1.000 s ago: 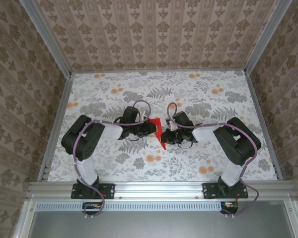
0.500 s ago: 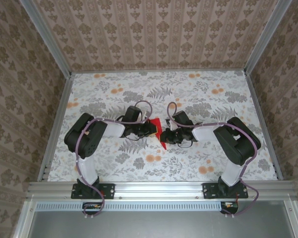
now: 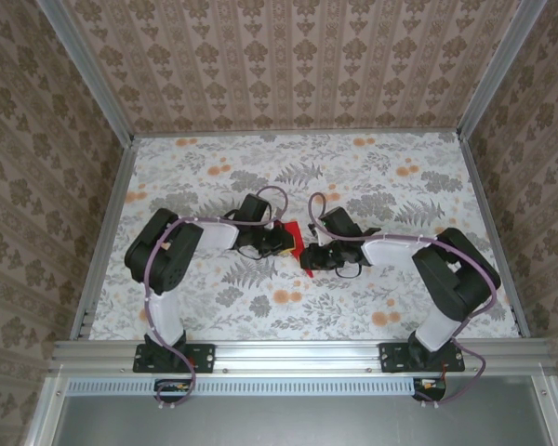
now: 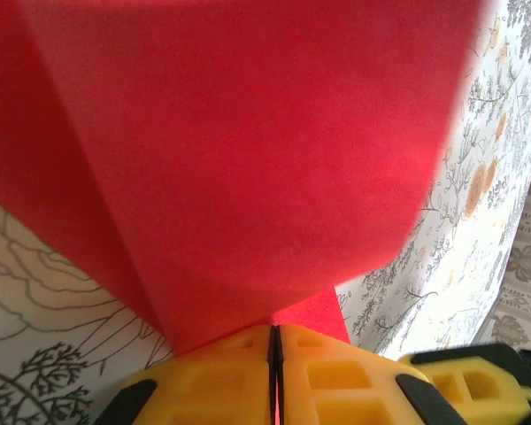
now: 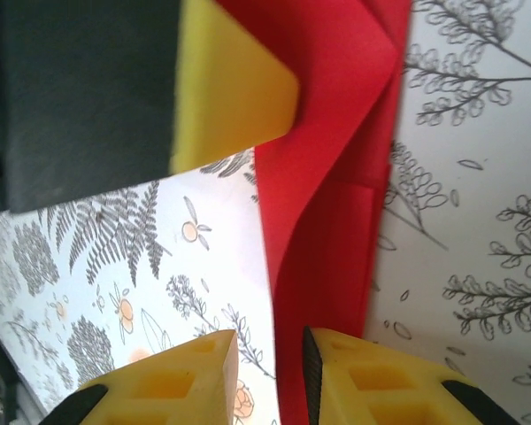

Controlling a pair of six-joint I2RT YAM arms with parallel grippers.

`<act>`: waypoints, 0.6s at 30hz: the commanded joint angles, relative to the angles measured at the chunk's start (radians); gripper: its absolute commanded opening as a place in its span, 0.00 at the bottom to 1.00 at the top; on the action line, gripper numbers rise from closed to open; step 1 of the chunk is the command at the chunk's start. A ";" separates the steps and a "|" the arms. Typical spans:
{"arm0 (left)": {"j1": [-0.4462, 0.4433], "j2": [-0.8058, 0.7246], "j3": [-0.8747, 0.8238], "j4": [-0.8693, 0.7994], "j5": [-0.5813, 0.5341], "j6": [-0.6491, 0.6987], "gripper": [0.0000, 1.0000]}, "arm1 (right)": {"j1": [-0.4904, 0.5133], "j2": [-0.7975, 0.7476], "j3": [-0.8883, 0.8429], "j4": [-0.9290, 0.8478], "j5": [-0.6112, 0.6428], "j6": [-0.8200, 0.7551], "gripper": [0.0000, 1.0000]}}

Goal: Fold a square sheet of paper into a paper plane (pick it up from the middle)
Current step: Fold the wing for the fifth time at the center of the table.

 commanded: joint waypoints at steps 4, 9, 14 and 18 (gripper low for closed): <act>-0.001 0.046 0.014 -0.065 -0.051 0.031 0.12 | 0.034 -0.020 0.030 -0.090 0.089 -0.094 0.26; -0.001 0.047 0.017 -0.071 -0.049 0.031 0.12 | 0.041 0.003 0.032 -0.094 0.117 -0.099 0.23; -0.002 0.043 0.019 -0.072 -0.043 0.031 0.12 | 0.041 0.009 0.022 -0.081 0.142 -0.109 0.20; 0.000 0.040 0.027 -0.075 -0.038 0.036 0.12 | 0.041 0.011 0.012 -0.067 0.160 -0.113 0.17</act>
